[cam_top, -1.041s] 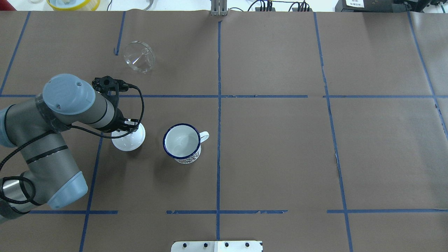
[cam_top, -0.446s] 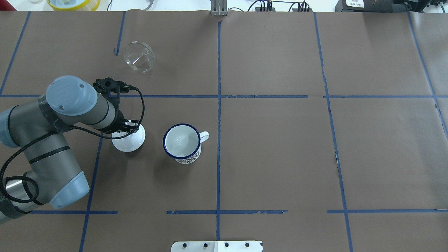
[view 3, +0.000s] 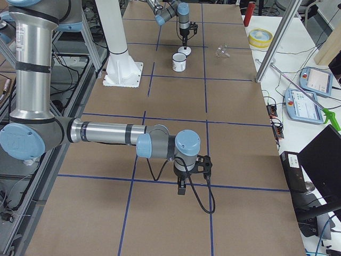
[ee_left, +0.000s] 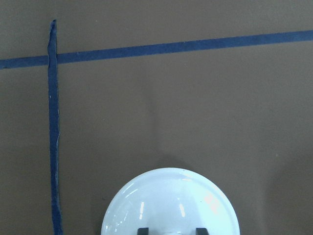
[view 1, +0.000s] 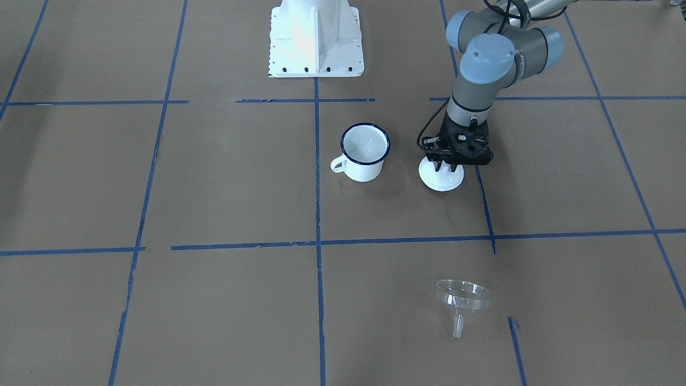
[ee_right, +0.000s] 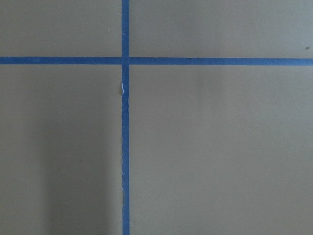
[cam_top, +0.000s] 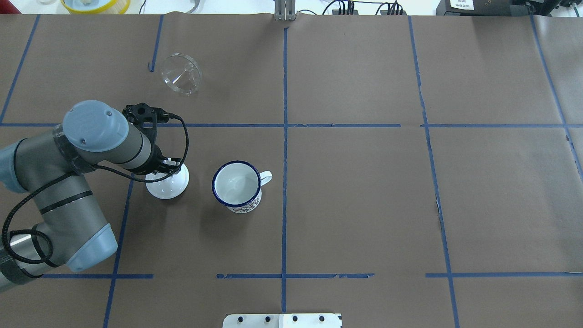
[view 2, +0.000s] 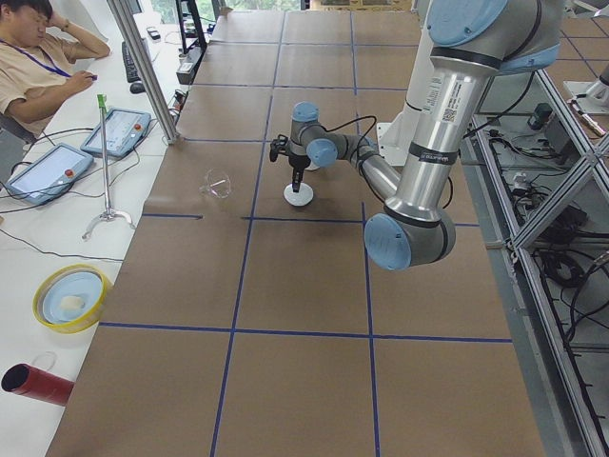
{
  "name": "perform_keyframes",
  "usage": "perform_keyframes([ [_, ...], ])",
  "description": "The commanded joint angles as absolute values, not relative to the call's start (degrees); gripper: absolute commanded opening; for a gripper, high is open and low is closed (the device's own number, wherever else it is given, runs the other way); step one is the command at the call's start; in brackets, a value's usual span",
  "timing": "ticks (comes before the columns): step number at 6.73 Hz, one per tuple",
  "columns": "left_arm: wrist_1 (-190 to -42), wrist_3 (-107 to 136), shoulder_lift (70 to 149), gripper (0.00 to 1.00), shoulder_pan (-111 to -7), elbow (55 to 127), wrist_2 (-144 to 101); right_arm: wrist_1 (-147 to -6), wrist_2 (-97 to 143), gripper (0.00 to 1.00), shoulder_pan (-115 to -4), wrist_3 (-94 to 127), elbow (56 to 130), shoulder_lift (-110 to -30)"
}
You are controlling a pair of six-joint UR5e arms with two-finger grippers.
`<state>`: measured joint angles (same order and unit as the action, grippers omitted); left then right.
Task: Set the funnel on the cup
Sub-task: 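Lower the lid onto the table and open the left gripper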
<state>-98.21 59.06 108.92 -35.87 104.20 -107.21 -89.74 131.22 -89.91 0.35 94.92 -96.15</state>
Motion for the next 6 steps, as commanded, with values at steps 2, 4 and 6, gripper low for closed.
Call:
perform_keyframes([
  [2,-98.17,59.15,108.98,1.00,-35.68,104.15,-107.23,-89.74,131.22,1.00,-89.91,0.35,94.92,-96.15],
  [4,-98.09,69.96,110.99,1.00,-36.21,108.61,-106.79,-89.74,131.22,1.00,-89.91,0.35,94.92,-96.15],
  [6,-107.06,93.85,113.29,1.00,-39.89,108.37,-101.38,-89.74,131.22,1.00,-89.91,0.35,94.92,-96.15],
])
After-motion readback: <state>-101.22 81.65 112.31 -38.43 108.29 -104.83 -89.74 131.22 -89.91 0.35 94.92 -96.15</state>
